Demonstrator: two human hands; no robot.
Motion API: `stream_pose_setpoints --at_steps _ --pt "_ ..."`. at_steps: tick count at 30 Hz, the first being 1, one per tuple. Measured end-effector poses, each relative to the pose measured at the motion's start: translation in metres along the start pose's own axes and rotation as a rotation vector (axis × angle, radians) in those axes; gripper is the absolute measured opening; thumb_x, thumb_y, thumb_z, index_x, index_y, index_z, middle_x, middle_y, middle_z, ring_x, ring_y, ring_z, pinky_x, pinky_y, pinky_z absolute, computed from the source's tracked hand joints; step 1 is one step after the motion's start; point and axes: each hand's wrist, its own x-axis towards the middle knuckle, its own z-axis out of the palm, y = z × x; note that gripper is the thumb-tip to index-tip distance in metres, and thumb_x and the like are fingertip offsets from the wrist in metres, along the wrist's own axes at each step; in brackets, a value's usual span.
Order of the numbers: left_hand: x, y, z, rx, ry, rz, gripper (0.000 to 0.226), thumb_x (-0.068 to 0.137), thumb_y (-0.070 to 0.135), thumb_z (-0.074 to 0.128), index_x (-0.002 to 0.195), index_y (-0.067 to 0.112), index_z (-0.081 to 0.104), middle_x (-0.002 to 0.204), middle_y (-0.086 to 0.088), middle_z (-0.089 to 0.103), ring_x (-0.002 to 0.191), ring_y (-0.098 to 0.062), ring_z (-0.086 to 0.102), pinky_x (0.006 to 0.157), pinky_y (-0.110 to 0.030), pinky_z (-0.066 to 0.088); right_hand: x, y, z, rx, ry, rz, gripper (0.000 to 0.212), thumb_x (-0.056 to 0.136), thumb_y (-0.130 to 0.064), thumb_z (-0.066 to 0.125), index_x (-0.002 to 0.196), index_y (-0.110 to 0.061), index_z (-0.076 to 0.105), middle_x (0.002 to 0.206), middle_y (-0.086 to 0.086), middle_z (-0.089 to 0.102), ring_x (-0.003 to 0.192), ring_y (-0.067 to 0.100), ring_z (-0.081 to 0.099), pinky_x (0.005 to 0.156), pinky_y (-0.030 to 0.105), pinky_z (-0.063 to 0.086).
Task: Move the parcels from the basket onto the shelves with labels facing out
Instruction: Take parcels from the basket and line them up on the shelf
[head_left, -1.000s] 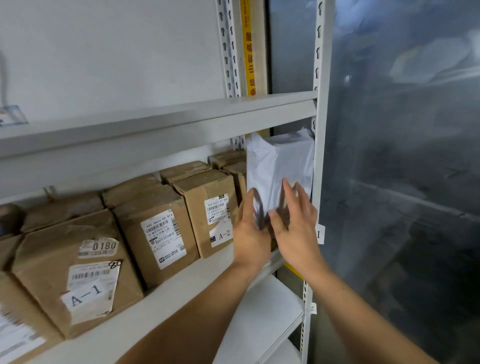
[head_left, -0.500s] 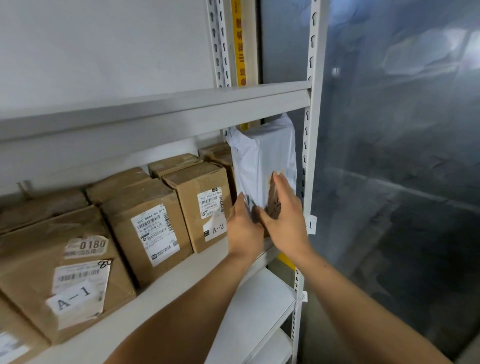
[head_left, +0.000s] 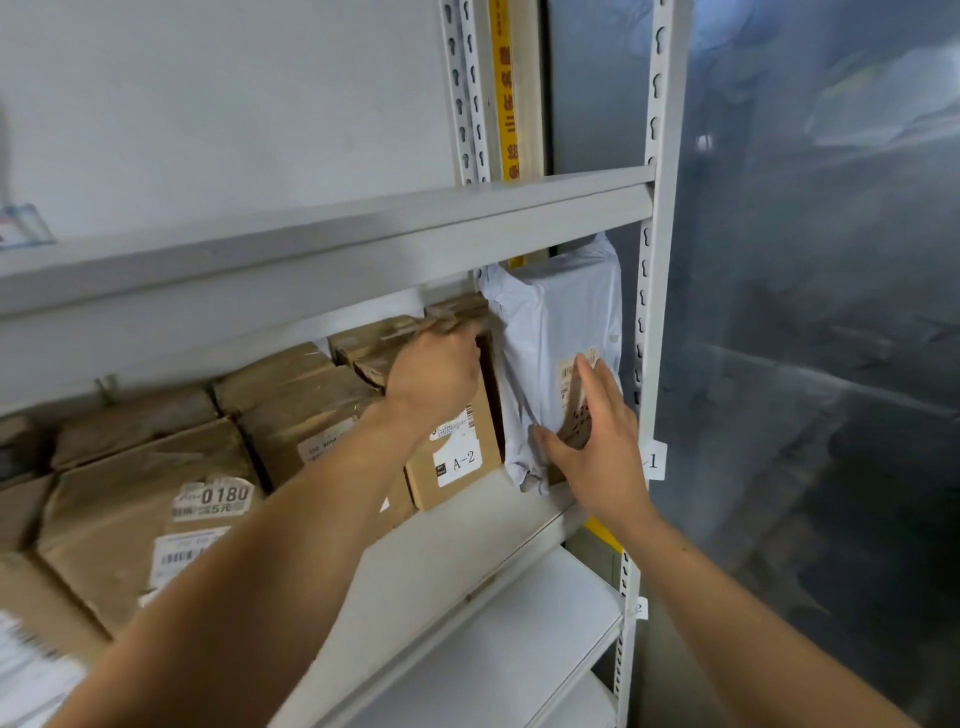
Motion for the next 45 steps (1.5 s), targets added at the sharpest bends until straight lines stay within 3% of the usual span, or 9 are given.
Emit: stream_pose_setpoints --at_steps 9,14,19,25,28,33,38,41,45 --pt "0.051 -0.01 -0.001 0.333 -0.375 0.168 0.055 0.091 0.058 0.062 0.13 0.02 0.062 0.139 -0.002 0.058 0.132 -0.028 0.043 0.106 -0.047 0.036 -0.002 0.005 0.012 0.03 0.066 0.03 0.099 0.085 -0.042 0.087 0.165 -0.036 0.027 0.174 -0.014 0.019 0.159 0.021 0.021 0.122 0.036 0.018" --pt "0.061 -0.009 0.01 0.286 -0.445 0.149 0.056 0.092 0.056 0.064 0.133 0.017 0.061 0.132 -0.005 0.065 0.117 -0.029 0.061 0.087 -0.038 0.046 0.0 0.008 0.017 0.067 0.086 0.047 0.1 0.085 -0.04 0.087 0.165 -0.034 0.028 0.174 -0.015 0.02 0.16 0.015 0.019 0.121 0.03 0.015" --pt "0.056 -0.014 0.011 0.193 -0.431 0.055 0.037 0.095 0.046 0.061 0.117 0.017 0.066 0.117 -0.008 0.07 0.104 -0.03 0.065 0.086 -0.041 0.056 -0.003 0.009 0.017 0.133 0.068 0.037 0.098 0.086 -0.034 0.087 0.164 -0.041 0.027 0.172 -0.02 0.021 0.16 0.013 0.019 0.128 0.042 0.023" --pt "0.059 -0.011 0.006 0.107 -0.41 0.042 0.043 0.094 0.045 0.063 0.13 0.022 0.065 0.13 -0.007 0.068 0.116 -0.029 0.062 0.086 -0.034 0.052 -0.003 0.011 0.014 0.194 0.061 0.078 0.096 0.086 -0.031 0.087 0.16 -0.051 0.029 0.172 -0.025 0.017 0.16 0.012 0.018 0.128 0.054 0.028" --pt "0.065 -0.009 0.005 0.029 -0.442 0.026 0.053 0.095 0.041 0.068 0.142 0.021 0.057 0.142 -0.004 0.056 0.122 -0.024 0.057 0.084 -0.026 0.037 -0.004 0.011 0.013 0.259 0.048 0.092 0.096 0.087 -0.024 0.087 0.158 -0.055 0.032 0.174 -0.022 0.011 0.159 0.001 0.012 0.131 0.047 0.024" --pt "0.072 -0.01 0.007 -0.048 -0.487 -0.023 0.071 0.092 0.047 0.072 0.153 0.029 0.042 0.152 -0.009 0.042 0.136 -0.029 0.046 0.093 -0.029 0.033 -0.005 0.016 0.01 0.251 0.039 0.079 0.094 0.088 -0.026 0.086 0.16 -0.051 0.031 0.173 -0.02 0.016 0.145 -0.025 0.009 0.129 0.037 0.024" --pt "0.073 -0.012 0.009 -0.158 -0.465 -0.101 0.068 0.086 0.038 0.08 0.147 0.029 0.051 0.142 -0.006 0.052 0.115 -0.022 0.051 0.084 -0.029 0.039 -0.008 0.014 0.012 0.279 0.043 0.058 0.091 0.089 -0.023 0.085 0.158 -0.052 0.034 0.173 -0.021 0.016 0.154 -0.008 0.016 0.125 0.03 0.026" --pt "0.073 -0.015 0.01 -0.221 -0.484 -0.133 0.071 0.084 0.041 0.083 0.147 0.026 0.055 0.142 0.001 0.058 0.107 -0.014 0.049 0.081 -0.025 0.04 -0.009 0.018 0.012 0.292 0.054 0.058 0.092 0.088 -0.024 0.086 0.159 -0.051 0.035 0.172 -0.021 0.019 0.155 -0.009 0.013 0.125 0.027 0.023" --pt "0.07 -0.02 0.004 -0.184 -0.506 -0.169 0.077 0.077 0.048 0.085 0.146 0.026 0.058 0.143 0.004 0.06 0.114 -0.015 0.056 0.093 -0.03 0.051 -0.014 0.014 0.016 0.242 0.052 0.026 0.093 0.085 -0.028 0.089 0.16 -0.048 0.037 0.173 -0.019 0.018 0.148 -0.023 0.01 0.111 -0.003 0.019"
